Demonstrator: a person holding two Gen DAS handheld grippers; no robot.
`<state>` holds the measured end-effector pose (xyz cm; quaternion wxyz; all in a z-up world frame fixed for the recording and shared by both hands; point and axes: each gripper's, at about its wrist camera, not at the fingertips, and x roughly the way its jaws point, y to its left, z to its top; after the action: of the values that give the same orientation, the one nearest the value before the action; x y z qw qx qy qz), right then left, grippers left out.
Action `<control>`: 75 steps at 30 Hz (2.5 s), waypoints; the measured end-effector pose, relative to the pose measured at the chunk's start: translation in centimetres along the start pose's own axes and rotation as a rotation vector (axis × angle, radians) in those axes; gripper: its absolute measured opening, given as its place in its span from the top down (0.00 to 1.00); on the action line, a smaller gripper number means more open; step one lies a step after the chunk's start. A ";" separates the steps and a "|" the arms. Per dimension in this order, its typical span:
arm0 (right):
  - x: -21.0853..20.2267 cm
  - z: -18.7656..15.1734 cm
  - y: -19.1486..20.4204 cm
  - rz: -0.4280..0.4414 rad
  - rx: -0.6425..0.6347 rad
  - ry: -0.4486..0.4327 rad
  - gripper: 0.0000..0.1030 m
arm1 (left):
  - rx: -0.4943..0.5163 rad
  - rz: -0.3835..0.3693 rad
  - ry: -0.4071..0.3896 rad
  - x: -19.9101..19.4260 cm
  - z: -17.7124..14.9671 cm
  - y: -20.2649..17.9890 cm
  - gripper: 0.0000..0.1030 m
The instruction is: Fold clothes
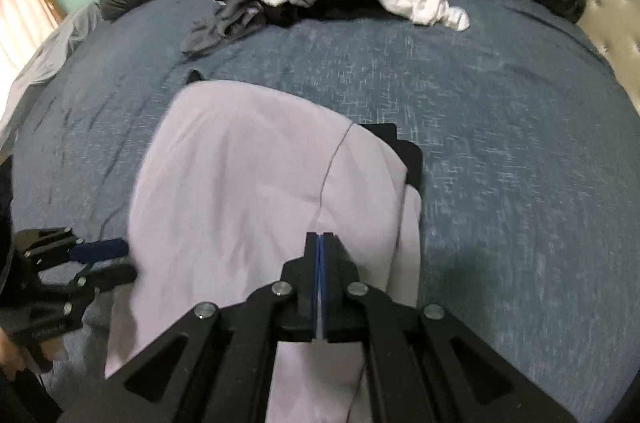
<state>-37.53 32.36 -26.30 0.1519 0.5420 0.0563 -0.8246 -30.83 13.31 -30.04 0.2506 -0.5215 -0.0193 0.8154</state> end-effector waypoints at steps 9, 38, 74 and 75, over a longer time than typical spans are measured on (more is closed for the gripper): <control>3.9 -0.1 -0.3 -0.053 -0.032 0.096 1.00 | 0.038 0.026 0.021 1.7 -0.6 -0.8 0.73; -3.5 -1.7 -2.2 0.064 0.079 -0.043 0.98 | -0.008 0.060 0.012 -4.5 -1.1 0.2 0.65; -15.9 -18.9 -1.4 0.128 0.385 -0.094 0.56 | -0.138 -0.047 0.049 -12.1 -13.7 -0.4 0.42; -15.6 -18.7 -1.4 0.145 0.376 -0.099 0.59 | -0.140 -0.040 0.051 -11.8 -13.6 -0.4 0.42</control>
<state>-15.85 41.44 -19.74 0.1096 0.5223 -0.1451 -0.8332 -15.06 5.44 -26.16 0.2304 -0.5579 -0.0804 0.7932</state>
